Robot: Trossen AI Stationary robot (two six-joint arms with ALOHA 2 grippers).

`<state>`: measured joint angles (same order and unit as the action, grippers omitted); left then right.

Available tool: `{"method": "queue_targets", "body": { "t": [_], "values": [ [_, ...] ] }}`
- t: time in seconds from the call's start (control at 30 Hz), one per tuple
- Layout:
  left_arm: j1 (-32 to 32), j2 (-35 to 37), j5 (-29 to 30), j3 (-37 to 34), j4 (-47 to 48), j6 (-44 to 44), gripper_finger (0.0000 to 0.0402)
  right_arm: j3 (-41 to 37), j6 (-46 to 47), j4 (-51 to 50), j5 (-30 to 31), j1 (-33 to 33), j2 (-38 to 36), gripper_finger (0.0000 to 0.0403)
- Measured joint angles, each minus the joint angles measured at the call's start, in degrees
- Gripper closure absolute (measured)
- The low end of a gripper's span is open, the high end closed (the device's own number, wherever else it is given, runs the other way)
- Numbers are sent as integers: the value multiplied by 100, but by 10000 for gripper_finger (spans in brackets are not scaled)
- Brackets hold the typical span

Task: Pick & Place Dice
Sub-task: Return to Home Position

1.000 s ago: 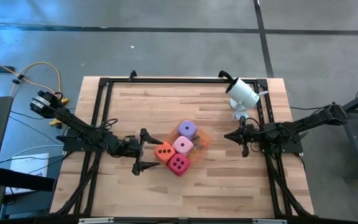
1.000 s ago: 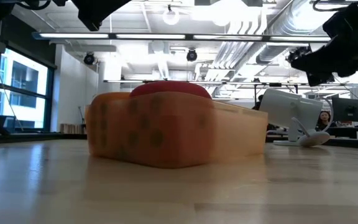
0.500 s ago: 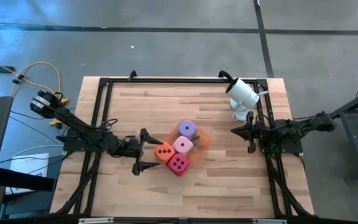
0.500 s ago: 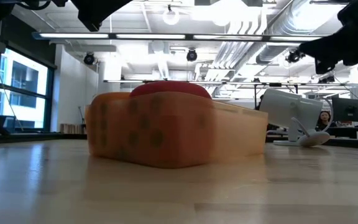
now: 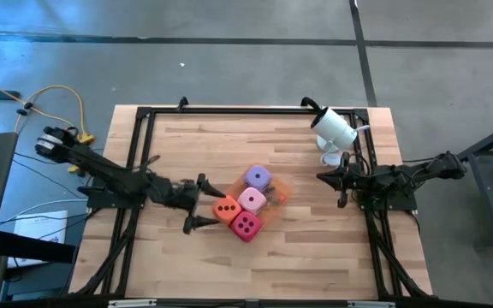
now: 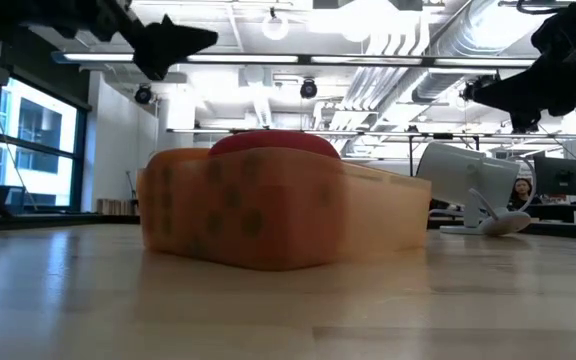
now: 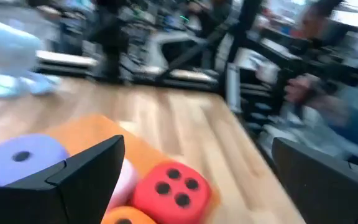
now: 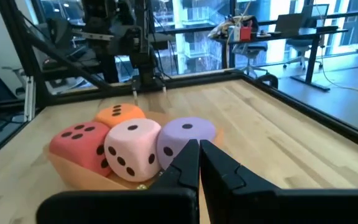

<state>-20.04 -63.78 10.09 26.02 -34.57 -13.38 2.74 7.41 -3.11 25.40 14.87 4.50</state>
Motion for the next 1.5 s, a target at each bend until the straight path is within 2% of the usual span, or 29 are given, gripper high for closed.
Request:
{"method": "queue_targets", "body": {
  "t": [0.17,0.27,0.33,0.4,0.47,0.63,0.77,1.0,1.13,1.3,1.4,1.5],
  "values": [
    [972,1148,-1988,0,641,-33,4,-2,29,17,0,0,76,401],
    [1294,2084,-2372,7,1352,-21,5,-4,29,43,-1,1,93,401],
    [1325,2669,-2185,10,2045,46,6,-4,29,51,-1,0,94,401],
    [1254,3157,-1654,4,2888,126,9,-7,29,70,1,0,93,401],
    [1061,3462,-1100,-105,3259,64,15,-7,29,70,-1,0,96,401],
    [576,3767,-580,-808,2784,176,38,-9,29,80,-1,0,96,401],
    [430,3775,-242,-1261,2238,407,64,-9,29,82,-1,0,96,401],
    [405,3613,-172,-1458,2045,746,116,-10,29,87,-3,0,96,401],
    [405,3383,-138,-1458,2066,759,156,-13,29,101,-3,0,94,401],
    [423,3096,-63,-1458,2269,682,224,-13,29,101,-3,0,96,401],
    [576,3202,374,-1458,2752,381,270,-13,29,103,-5,0,96,401],
    [692,3576,313,-1458,3126,301,318,-13,29,107,-3,0,96,401]
  ]
}}
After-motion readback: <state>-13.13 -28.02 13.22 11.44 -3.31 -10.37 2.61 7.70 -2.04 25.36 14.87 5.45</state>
